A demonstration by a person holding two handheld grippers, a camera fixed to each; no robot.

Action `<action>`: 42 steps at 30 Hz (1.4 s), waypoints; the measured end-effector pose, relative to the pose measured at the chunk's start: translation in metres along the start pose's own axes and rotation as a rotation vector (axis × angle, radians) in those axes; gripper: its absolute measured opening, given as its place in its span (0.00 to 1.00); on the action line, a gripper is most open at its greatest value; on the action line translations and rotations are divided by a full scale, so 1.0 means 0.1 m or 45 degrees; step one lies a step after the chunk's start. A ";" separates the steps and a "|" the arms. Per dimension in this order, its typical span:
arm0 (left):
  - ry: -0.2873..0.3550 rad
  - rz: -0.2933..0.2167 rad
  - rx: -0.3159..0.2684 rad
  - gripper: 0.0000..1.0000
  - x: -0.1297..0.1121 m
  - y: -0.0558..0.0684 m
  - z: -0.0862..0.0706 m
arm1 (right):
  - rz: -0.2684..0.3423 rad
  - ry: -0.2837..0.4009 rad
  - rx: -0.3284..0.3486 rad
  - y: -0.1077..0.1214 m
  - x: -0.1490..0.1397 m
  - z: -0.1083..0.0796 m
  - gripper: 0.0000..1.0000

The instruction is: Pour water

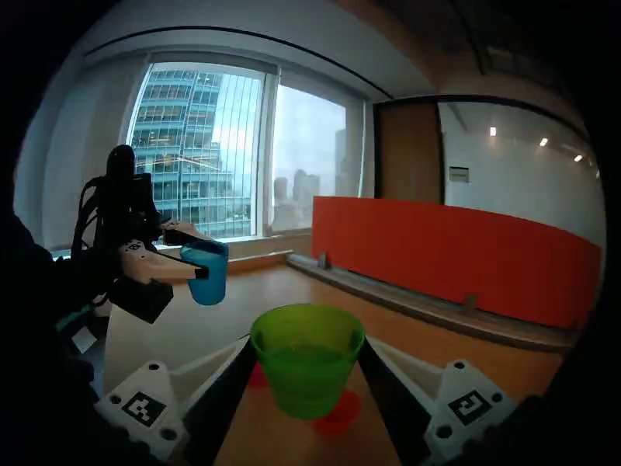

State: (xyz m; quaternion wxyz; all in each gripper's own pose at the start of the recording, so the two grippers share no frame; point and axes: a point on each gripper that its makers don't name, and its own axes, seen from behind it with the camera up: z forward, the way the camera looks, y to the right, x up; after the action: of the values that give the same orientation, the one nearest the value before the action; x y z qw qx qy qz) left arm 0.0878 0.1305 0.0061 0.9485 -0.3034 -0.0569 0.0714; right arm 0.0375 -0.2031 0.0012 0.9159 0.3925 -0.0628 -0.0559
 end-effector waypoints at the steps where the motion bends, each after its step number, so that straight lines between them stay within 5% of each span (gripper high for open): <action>1: -0.010 0.000 -0.005 0.89 -0.03 0.01 0.00 | -0.002 -0.007 0.002 0.00 -0.02 0.00 0.91; 42: -0.475 0.082 -0.191 0.90 -1.45 0.39 0.00 | -0.010 -0.346 0.076 0.01 -1.01 0.05 0.91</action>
State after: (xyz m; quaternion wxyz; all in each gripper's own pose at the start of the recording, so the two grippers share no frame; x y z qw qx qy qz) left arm -0.0585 0.1374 -0.0267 0.8934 -0.3565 -0.2271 0.1523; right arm -0.0625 -0.1910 -0.0022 0.8867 0.4084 -0.1865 -0.1100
